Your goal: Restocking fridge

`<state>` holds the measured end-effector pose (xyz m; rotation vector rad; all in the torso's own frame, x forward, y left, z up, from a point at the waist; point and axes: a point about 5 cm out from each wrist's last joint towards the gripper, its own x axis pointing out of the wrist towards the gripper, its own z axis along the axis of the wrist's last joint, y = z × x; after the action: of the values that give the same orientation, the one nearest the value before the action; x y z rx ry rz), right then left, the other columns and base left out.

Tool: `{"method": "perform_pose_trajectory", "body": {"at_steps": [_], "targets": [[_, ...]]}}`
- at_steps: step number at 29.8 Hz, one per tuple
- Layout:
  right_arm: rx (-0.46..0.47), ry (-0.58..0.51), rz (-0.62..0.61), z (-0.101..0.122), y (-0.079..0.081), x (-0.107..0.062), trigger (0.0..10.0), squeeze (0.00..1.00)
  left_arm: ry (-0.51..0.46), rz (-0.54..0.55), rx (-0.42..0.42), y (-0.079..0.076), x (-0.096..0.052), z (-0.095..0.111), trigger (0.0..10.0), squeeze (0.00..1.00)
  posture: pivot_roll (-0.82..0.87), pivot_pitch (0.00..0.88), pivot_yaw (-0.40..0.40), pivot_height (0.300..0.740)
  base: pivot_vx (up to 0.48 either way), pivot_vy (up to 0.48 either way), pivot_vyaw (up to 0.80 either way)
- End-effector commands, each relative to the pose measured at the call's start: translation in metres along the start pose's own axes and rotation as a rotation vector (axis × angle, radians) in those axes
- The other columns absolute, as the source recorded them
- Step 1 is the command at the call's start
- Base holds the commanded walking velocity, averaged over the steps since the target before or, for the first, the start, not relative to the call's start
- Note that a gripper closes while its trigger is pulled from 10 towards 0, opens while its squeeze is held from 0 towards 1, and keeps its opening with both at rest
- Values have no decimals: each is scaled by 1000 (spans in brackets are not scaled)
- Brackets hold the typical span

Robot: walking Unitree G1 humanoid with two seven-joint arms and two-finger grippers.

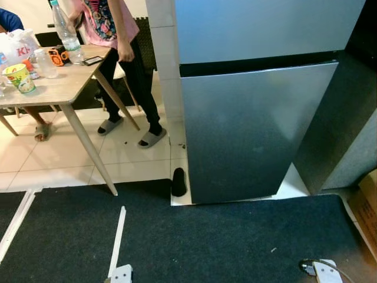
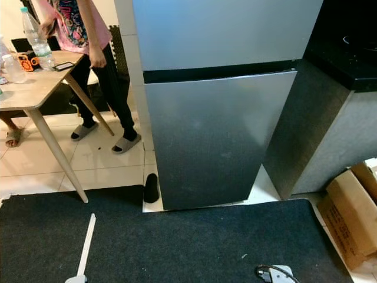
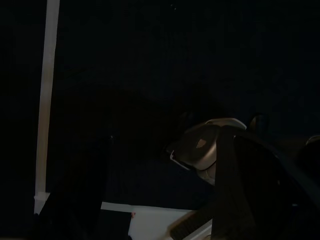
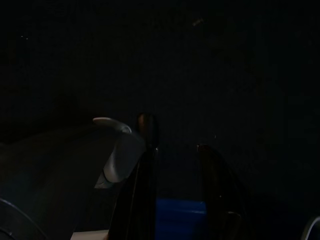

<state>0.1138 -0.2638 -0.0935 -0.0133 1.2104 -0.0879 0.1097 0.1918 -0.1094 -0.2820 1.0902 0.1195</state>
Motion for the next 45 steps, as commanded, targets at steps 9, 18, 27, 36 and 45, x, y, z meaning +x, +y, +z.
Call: {"method": "perform_pose_trajectory", "body": {"at_steps": [9,18,27,36,45], "targets": [[-47,-21,-5,10,4,2,10000,0,2,10,18,4,-1,0,10000,0,-40,0,3,740,0,0,739],[-46,-15,-1,8,8,2,10000,0,-12,-10,-7,3,-1,3,10000,0,-43,0,10,740,0,0,742],[-43,-12,2,5,10,3,10000,0,-15,-18,0,3,0,5,10000,0,-45,0,16,740,0,0,738],[-60,-6,6,4,11,3,10000,0,-21,-15,-19,3,0,6,10000,0,-45,0,16,740,0,0,738],[-107,10,5,0,11,3,10000,0,-25,-25,-29,1,0,6,10000,0,-46,0,13,740,0,0,739]]}}
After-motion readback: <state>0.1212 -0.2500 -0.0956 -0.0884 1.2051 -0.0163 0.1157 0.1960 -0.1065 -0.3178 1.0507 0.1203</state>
